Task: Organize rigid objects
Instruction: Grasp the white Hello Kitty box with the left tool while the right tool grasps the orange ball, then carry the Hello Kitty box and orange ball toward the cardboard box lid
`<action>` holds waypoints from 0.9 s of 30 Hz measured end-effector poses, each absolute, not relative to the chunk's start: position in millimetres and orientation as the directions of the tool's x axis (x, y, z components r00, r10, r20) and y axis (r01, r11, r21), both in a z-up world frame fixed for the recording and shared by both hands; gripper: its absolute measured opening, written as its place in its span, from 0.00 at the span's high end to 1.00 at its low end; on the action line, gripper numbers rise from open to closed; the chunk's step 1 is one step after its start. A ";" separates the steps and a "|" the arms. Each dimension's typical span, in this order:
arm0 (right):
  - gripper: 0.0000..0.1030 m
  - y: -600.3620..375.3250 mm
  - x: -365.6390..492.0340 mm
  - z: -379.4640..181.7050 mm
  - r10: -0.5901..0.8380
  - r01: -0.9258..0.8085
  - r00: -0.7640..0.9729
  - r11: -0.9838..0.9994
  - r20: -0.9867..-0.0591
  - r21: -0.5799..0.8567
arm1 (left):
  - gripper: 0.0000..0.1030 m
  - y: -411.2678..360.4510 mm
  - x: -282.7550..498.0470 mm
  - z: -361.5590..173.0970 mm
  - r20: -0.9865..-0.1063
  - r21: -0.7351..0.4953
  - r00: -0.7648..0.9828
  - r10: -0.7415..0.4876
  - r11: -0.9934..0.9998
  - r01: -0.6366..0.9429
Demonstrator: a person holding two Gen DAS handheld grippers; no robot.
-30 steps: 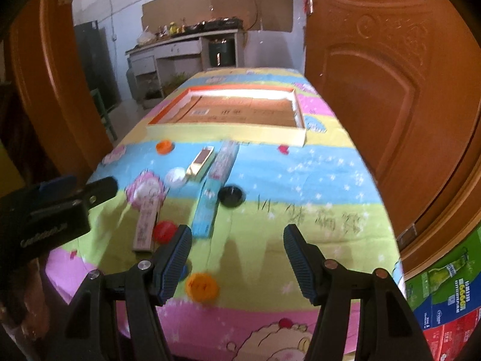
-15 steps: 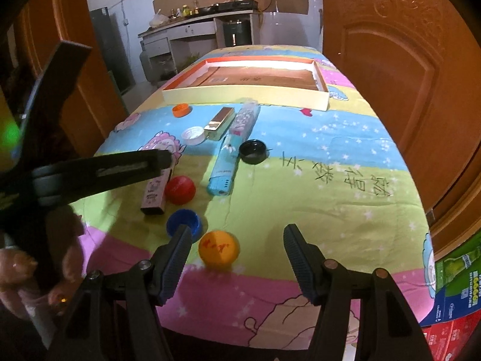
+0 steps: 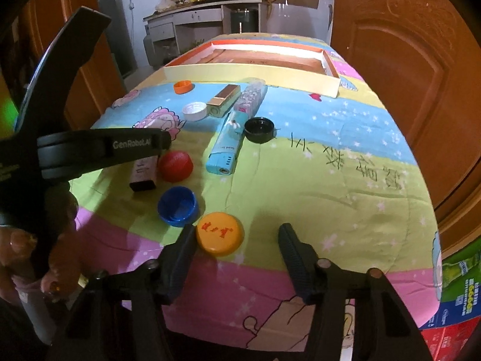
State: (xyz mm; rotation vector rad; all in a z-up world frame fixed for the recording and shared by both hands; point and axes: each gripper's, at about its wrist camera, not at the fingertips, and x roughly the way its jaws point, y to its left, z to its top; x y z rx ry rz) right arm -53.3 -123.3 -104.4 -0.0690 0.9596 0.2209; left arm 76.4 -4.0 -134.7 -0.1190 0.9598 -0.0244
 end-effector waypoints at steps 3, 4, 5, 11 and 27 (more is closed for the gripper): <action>0.70 -123.7 -52.5 -104.2 0.153 -0.222 0.557 0.975 -0.816 0.032 | 0.69 -0.7 74.4 -134.2 -0.813 -0.121 0.576 -0.086 0.992 -0.023; 0.70 -124.1 -51.9 -104.0 0.160 -0.225 0.556 0.974 -0.816 0.038 | 0.70 0.1 73.9 -134.2 -0.813 -0.124 0.575 -0.090 0.992 -0.020; 0.70 -124.0 -51.6 -104.1 0.162 -0.227 0.555 0.973 -0.816 0.039 | 0.70 0.4 73.5 -134.0 -0.813 -0.125 0.575 -0.092 0.992 -0.017; 0.70 -123.4 -51.8 -103.7 0.164 -0.232 0.557 0.972 -0.814 0.037 | 0.72 0.9 71.8 -133.1 -0.812 -0.127 0.575 -0.100 0.992 -0.007; 0.70 -122.3 -51.6 -93.9 0.154 -0.232 0.582 0.973 -0.799 0.019 | 0.74 0.7 67.3 -123.6 -0.799 -0.134 0.591 -0.111 0.991 0.005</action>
